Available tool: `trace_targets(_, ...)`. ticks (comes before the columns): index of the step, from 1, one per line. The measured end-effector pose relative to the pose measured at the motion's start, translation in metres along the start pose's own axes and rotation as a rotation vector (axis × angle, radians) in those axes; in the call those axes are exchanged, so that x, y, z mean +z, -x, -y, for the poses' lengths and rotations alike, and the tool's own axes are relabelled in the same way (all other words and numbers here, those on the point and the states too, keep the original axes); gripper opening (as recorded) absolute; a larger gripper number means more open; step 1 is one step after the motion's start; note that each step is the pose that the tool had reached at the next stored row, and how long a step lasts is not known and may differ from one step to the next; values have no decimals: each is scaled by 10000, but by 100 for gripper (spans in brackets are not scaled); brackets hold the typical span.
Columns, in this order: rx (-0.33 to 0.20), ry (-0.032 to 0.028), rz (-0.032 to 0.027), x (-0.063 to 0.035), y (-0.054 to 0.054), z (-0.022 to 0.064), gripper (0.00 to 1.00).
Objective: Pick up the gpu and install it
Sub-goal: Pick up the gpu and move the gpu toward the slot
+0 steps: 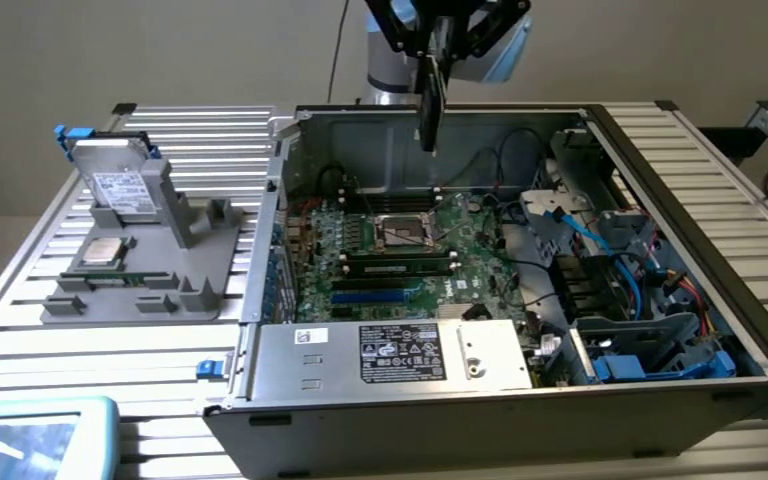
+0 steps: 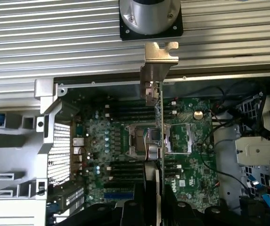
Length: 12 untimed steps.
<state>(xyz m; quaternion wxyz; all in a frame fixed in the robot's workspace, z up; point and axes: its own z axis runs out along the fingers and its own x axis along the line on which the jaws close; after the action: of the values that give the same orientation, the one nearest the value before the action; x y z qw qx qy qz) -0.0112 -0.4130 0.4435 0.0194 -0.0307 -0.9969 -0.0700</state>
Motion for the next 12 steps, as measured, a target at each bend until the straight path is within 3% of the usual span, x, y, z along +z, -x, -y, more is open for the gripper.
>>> trace_targets(4,-8,6,0,18,124,32,27)
trace_targets(8,-9,19,-1,76,190,105,27)
trace_targets(12,-4,14,-33,81,224,107,27)
